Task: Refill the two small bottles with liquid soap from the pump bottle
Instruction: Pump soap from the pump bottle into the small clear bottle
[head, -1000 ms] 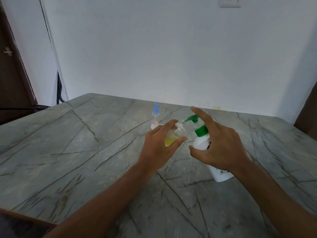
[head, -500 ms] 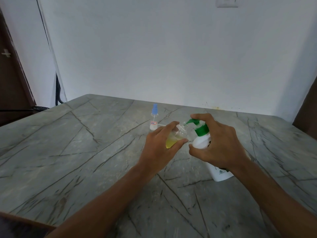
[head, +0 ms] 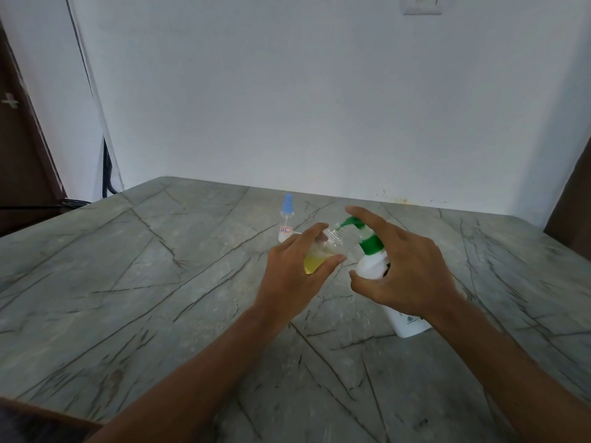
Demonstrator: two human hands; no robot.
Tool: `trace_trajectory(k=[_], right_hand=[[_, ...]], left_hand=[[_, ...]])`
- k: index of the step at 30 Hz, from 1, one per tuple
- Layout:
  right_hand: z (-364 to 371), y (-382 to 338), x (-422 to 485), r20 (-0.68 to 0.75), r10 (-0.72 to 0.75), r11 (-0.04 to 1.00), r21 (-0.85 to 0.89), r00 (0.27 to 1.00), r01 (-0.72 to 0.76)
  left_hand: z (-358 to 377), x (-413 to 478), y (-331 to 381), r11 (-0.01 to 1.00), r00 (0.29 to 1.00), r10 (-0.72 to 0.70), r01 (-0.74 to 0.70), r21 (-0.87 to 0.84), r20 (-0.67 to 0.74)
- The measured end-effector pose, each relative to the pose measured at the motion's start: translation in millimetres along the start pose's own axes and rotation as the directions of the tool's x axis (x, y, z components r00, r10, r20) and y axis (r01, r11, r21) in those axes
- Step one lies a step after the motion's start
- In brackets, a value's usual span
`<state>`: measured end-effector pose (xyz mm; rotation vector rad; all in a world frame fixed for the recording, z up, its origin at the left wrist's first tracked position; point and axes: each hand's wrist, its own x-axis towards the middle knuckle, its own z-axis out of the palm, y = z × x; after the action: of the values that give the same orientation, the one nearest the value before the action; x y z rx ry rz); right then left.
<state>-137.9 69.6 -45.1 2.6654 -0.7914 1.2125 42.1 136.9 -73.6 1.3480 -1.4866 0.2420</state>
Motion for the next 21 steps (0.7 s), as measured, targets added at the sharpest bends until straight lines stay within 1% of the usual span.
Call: trace_trajectory(k=[8,16,19,21], right_hand=[[-0.9,-1.0,2.8,0.010,0.024,0.997,0.077,1.000,-0.025],[-0.6,-0.2,3.7,-0.010,0.027,0.995,0.093,1.000,-0.026],[-0.5,0.2,3.1,-0.016,0.021,0.995,0.095,1.000,-0.019],[-0.3,0.4,2.1,-0.011,0.017,0.998,0.067,1.000,-0.017]], left_hand=[[-1.0,1.0,3.3,1.000,1.000,0.019,-0.019,0.008,0.006],[0.4,-1.4,4.0,0.999,0.999,0.023,-0.022,-0.031,0.038],[0.7,-0.8,3.9,1.000,0.999,0.026,-0.025,-0.015,0.038],[-0.5,0.3,4.1,1.000,1.000,0.018,-0.018,-0.003,0.021]])
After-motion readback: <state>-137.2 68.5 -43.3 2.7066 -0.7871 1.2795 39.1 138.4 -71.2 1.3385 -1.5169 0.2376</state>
